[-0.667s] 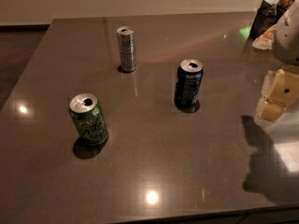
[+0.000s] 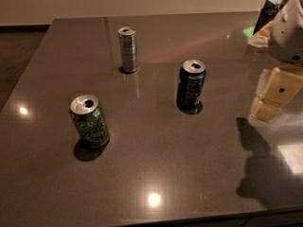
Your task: Move green can near pepsi can
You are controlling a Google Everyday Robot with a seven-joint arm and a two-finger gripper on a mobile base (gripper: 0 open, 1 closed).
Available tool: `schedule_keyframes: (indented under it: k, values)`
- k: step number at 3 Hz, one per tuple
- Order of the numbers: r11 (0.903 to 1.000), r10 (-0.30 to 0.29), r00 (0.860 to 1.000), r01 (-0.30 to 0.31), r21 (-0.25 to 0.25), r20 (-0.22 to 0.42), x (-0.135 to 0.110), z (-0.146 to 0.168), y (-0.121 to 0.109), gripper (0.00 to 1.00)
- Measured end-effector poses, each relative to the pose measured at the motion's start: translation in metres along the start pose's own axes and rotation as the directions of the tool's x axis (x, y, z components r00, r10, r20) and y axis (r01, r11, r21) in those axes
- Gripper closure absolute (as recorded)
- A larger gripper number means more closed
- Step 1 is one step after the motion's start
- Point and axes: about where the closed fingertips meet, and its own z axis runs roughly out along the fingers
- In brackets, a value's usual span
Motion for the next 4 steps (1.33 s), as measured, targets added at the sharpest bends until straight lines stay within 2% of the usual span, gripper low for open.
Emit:
schedule_keyframes:
  k: [1, 2, 3, 4]
  values:
    - [0.9995, -0.024, 0.999, 0.023, 0.023, 0.040, -0.025, 0.003, 0.005, 0.00]
    - [0.9995, -0.028, 0.996, 0.026, 0.019, 0.085, -0.062, 0.017, 0.010, 0.00]
    - [0.9990, -0.025, 0.990, 0.030, -0.032, 0.137, -0.103, 0.034, 0.019, 0.00]
    - [0.9946, -0.032, 0.983, 0.049, -0.092, 0.183, -0.138, 0.051, 0.032, 0.00]
